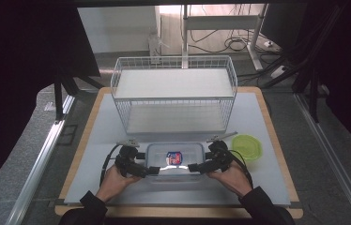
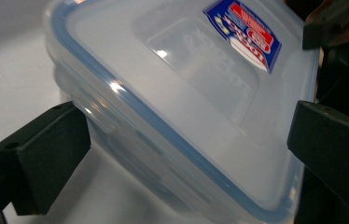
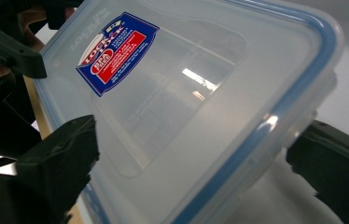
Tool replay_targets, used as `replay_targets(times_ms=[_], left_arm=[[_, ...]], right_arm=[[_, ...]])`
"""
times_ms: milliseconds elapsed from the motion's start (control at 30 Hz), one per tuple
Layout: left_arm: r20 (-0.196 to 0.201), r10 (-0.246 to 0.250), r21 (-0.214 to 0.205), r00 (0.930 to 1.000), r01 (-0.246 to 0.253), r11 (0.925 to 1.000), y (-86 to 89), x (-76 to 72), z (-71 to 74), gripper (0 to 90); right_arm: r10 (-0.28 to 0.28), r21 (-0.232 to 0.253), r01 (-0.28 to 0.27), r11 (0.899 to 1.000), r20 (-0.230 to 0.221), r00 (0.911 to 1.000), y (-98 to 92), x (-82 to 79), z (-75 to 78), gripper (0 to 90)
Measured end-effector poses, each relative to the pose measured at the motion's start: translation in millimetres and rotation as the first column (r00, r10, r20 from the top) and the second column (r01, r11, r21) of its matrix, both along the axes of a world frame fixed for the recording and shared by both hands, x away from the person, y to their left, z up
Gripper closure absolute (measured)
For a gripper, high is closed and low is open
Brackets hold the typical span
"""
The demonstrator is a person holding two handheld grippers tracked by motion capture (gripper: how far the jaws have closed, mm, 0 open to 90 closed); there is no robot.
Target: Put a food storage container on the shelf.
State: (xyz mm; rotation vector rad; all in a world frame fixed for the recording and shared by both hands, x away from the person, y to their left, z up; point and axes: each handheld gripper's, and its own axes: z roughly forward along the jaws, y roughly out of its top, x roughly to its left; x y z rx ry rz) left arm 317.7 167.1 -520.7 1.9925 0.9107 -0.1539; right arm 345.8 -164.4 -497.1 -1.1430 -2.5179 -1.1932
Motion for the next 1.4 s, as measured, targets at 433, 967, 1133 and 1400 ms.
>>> replay_targets(times_ms=[433, 967, 1133, 1400], left_arm=[[0.051, 0.03, 0.0, 0.9982, -0.03, 0.9995, 10.9, -34.9, 10.0, 24.3], [0.019, 0.146, -0.138, 0.9891, -0.142, 0.9802, 21.1, -39.4, 13.2, 48.2], [0.039, 0.159, -0.136, 0.9865, -0.152, 0.979, 21.8, -40.0, 17.5, 49.5], [0.051, 0.13, -0.154, 0.9902, -0.121, 0.9805, 19.7, -35.4, 28.7, 53.4]], right_arm=[[-0.028, 0.067, 0.027, 0.997, 0.009, 0.9996, -24.5, -22.5, 12.6, 37.9], [-0.061, 0.091, 0.058, 0.994, 0.026, 0.9978, -33.3, -36.5, 20.5, 53.0], [-0.043, 0.076, 0.037, 0.996, 0.075, 0.9962, -31.5, -37.1, 22.7, 53.6], [-0.106, 0.098, 0.09, 0.991, 0.175, 0.9789, -40.0, -34.0, 41.6, 64.4]])
